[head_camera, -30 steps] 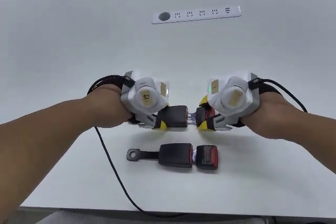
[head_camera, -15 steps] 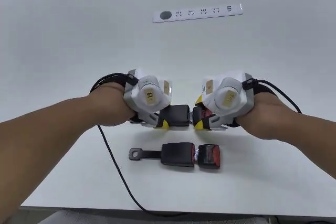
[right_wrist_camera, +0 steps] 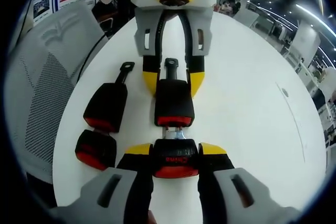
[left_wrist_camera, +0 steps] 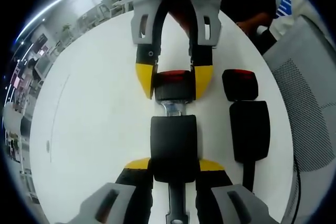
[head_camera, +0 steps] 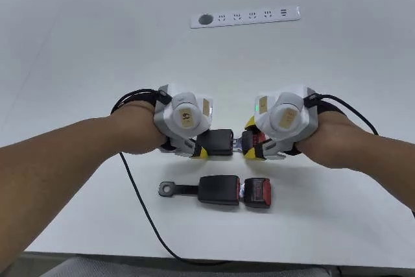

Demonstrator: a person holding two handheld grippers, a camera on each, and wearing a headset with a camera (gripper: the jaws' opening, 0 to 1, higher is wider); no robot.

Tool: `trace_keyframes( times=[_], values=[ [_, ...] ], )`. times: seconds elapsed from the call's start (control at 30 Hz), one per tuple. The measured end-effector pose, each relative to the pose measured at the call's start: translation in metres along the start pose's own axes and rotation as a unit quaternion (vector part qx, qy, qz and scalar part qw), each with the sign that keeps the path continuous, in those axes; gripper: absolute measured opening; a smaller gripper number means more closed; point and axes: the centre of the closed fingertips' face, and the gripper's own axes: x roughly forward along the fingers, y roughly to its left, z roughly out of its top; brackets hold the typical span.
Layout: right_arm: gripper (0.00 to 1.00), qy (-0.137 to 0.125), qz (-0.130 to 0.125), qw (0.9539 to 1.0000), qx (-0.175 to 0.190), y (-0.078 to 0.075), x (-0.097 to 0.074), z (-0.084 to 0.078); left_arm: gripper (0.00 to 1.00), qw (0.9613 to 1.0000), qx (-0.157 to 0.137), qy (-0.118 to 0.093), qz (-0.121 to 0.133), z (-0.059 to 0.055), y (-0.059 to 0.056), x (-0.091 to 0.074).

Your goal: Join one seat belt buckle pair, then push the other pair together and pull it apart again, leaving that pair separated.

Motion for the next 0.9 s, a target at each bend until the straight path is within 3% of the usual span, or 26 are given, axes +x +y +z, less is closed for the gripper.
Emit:
trace_keyframes(
  times=[0.33, 0.4, 0.5, 0.9],
  values=[
    [0.32, -0.007, -0.004, 0.9999, 0.009, 0.001, -0.004, -0.003, 0.31, 1.0000, -0.006, -0.003, -0.005, 0.003, -0.002, 0.000],
    [0.32, -0.015, -0.005, 0.9997, 0.018, 0.001, -0.006, -0.007, 0.32, 1.0000, -0.007, -0.001, -0.006, -0.002, 0.002, 0.000],
    [0.32, -0.014, -0.009, 0.9997, 0.018, 0.004, -0.012, -0.014, 0.32, 1.0000, -0.006, 0.001, -0.004, 0.004, -0.004, -0.001],
    [0.33, 0.029, -0.018, 0.9993, 0.010, 0.005, -0.056, -0.072, 0.32, 1.0000, -0.009, -0.002, -0.004, 0.001, 0.000, -0.002]
  ],
)
